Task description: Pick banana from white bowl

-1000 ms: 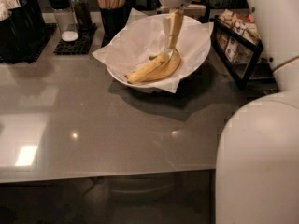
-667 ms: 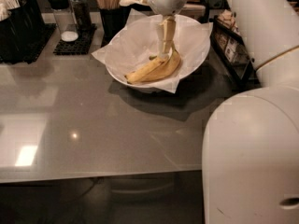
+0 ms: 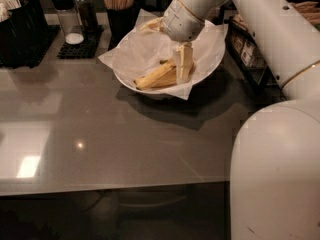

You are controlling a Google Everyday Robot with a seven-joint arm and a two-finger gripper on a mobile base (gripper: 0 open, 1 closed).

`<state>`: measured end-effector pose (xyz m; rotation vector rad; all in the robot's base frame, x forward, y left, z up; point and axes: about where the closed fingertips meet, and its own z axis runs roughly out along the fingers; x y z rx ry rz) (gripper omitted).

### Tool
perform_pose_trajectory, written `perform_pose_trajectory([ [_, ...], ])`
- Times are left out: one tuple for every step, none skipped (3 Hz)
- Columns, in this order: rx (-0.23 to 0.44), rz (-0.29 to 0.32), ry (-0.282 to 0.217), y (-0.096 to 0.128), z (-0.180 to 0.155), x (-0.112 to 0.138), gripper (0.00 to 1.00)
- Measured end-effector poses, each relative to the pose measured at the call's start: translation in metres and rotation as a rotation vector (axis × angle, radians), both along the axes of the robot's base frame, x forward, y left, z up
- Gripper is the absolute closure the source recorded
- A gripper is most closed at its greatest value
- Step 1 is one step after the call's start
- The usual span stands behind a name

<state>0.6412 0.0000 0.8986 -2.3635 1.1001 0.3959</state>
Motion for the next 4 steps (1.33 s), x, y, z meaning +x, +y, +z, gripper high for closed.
perform_pose_trajectory([
  [-0.017,-0.040,0.056,-0.011,-0.024,-0.008,0.00],
  [-0.017,-0.041,0.056,-0.011,-0.024,-0.008,0.00],
  [-0.008,-0.065,0.027,-0.018,-0.009,-0.007,0.00],
  [0.008,-0.097,-0.017,-0.028,0.012,-0.008,0.00],
])
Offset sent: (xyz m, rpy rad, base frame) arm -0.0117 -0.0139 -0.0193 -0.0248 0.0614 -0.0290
